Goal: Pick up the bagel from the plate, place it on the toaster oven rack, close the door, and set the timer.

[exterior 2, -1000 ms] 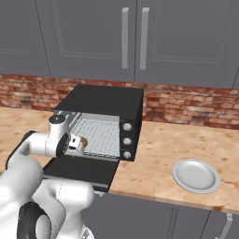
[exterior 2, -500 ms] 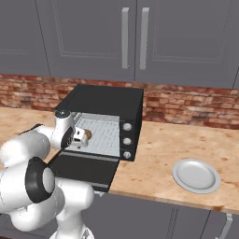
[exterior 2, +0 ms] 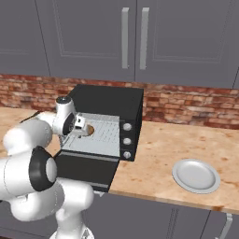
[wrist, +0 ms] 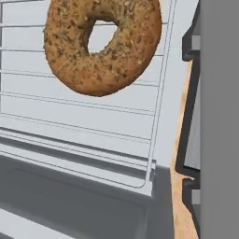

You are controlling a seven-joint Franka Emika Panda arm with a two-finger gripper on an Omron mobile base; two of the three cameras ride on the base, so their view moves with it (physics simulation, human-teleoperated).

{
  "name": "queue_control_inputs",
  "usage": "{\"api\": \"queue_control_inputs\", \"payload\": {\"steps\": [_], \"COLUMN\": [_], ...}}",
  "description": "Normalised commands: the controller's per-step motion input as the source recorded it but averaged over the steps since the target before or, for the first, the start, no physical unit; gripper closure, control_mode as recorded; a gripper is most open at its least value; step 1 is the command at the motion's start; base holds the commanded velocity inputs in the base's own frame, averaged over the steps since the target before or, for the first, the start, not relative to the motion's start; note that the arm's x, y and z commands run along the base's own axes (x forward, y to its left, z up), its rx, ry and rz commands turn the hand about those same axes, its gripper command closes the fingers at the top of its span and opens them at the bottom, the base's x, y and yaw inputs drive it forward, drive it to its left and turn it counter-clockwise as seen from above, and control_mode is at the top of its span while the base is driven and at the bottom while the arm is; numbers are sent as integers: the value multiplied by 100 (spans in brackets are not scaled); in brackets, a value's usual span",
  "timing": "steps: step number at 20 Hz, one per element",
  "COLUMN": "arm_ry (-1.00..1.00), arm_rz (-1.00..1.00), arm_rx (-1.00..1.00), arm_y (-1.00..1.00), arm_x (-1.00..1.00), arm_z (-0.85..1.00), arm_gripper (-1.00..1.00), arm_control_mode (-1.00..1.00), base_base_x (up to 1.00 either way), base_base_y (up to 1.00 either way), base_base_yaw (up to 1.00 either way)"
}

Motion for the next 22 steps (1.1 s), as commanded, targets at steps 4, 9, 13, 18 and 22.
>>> {"api": "queue_control_inputs", "payload": {"steps": [4,9,13,18,22], "arm_ry": [-5,0,7,11,10], "arm_rz": [1,3,1,0,0], "arm_rx": [-9,-18,-25,-24,-23], "arm_y": [5,27,52,50,29], "arm_x": [-100,-98,-65,-43,-33], "arm_z": [59,41,9,0,-7], "arm_gripper": [-100,-100,-100,-100,-100], "arm_control_mode": [-100,-100,-100,-100,-100], "base_base_x": [0,0,0,0,0], "base_base_y": [0,0,0,0,0], "base_base_yaw": [0,0,0,0,0]}}
